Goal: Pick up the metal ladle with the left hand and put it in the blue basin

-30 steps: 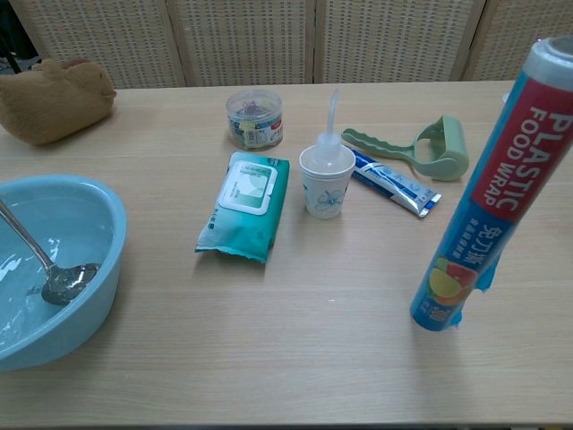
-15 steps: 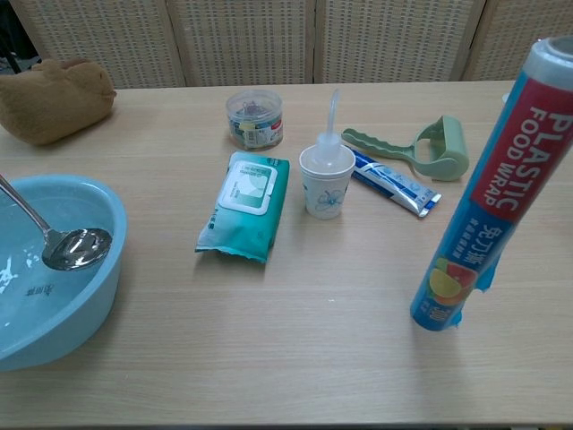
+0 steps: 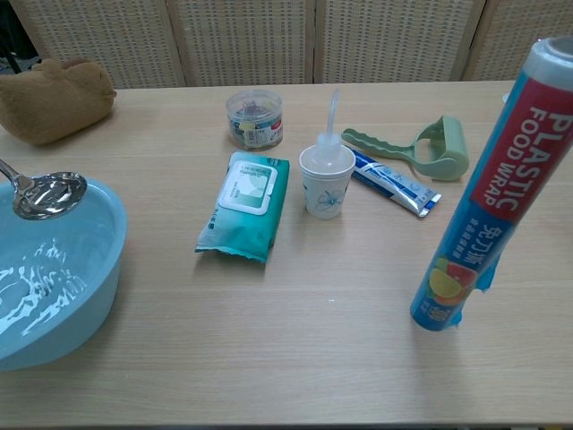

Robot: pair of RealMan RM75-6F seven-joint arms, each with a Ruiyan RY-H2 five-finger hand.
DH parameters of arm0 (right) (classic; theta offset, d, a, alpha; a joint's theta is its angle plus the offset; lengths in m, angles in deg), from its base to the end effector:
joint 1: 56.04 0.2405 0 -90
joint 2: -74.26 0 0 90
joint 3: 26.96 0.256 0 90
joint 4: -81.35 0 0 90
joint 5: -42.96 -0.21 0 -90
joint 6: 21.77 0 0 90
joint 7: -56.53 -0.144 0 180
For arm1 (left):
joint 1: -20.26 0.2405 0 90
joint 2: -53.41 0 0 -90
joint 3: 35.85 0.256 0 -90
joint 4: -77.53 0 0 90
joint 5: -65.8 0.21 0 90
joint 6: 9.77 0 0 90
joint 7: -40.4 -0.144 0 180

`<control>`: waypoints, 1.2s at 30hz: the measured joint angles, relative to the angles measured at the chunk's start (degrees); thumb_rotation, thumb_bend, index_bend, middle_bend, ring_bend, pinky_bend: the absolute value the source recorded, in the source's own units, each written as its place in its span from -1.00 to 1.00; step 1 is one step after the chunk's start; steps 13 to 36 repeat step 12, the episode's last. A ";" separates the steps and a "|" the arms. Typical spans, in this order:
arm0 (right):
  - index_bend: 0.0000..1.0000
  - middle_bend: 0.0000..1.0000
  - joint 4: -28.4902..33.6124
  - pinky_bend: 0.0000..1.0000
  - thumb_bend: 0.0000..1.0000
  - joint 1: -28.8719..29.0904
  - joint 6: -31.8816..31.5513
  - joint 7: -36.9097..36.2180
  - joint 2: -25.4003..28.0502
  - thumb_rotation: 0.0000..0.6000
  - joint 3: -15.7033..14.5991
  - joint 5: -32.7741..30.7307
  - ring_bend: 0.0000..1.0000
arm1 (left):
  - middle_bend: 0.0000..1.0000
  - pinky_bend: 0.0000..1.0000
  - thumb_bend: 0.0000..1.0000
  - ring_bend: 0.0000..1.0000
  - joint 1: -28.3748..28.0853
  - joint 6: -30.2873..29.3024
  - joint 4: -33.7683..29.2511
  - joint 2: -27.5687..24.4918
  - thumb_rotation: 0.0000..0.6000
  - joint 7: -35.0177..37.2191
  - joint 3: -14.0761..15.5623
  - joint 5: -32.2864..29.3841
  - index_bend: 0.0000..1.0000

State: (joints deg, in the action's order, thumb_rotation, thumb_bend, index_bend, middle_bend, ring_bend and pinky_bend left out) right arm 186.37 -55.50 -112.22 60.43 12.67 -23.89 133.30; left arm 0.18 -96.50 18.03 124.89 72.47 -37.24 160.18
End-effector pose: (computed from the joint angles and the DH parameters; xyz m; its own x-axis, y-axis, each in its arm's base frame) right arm -0.2674 -0.1571 0.1659 0.2957 0.0636 0.9532 -0.9543 -0.0247 0.2977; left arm -0.3241 0.2760 0.1738 0.2988 -0.0405 0.9535 0.8854 -0.3611 -0.2928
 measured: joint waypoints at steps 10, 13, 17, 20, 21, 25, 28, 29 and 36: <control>-0.90 -1.00 0.46 -1.00 -1.00 -0.39 -0.86 -0.23 0.33 1.00 -0.36 1.30 -1.00 | 1.00 0.95 0.25 0.92 1.42 -2.38 -1.14 -1.87 1.00 0.96 0.51 0.50 0.85; -0.90 -1.00 0.67 -1.00 -1.00 -0.53 -1.11 -0.43 0.53 1.00 -0.49 1.65 -1.00 | 1.00 0.95 0.25 0.92 1.77 -2.95 -1.54 -2.36 1.00 1.30 0.54 0.52 0.85; -0.90 -1.00 0.67 -1.00 -1.00 -0.53 -1.11 -0.43 0.53 1.00 -0.49 1.65 -1.00 | 1.00 0.95 0.25 0.92 1.77 -2.95 -1.54 -2.36 1.00 1.30 0.54 0.52 0.85; -0.90 -1.00 0.67 -1.00 -1.00 -0.53 -1.11 -0.43 0.53 1.00 -0.49 1.65 -1.00 | 1.00 0.95 0.25 0.92 1.77 -2.95 -1.54 -2.36 1.00 1.30 0.54 0.52 0.85; -0.90 -1.00 0.67 -1.00 -1.00 -0.53 -1.11 -0.43 0.53 1.00 -0.49 1.65 -1.00 | 1.00 0.95 0.25 0.92 1.77 -2.95 -1.54 -2.36 1.00 1.30 0.54 0.52 0.85; -0.90 -1.00 0.67 -1.00 -1.00 -0.53 -1.11 -0.43 0.53 1.00 -0.49 1.65 -1.00 | 1.00 0.95 0.25 0.92 1.77 -2.95 -1.54 -2.36 1.00 1.30 0.54 0.52 0.85; -0.90 -1.00 0.67 -1.00 -1.00 -0.53 -1.11 -0.43 0.53 1.00 -0.49 1.65 -1.00 | 1.00 0.95 0.25 0.92 1.77 -2.95 -1.54 -2.36 1.00 1.30 0.54 0.52 0.85; -0.90 -1.00 0.67 -1.00 -1.00 -0.53 -1.11 -0.43 0.53 1.00 -0.49 1.65 -1.00 | 1.00 0.95 0.25 0.92 1.77 -2.95 -1.54 -2.36 1.00 1.30 0.54 0.52 0.85; -0.90 -1.00 0.67 -1.00 -1.00 -0.53 -1.11 -0.43 0.53 1.00 -0.49 1.65 -1.00 | 1.00 0.95 0.25 0.92 1.77 -2.95 -1.54 -2.36 1.00 1.30 0.54 0.52 0.85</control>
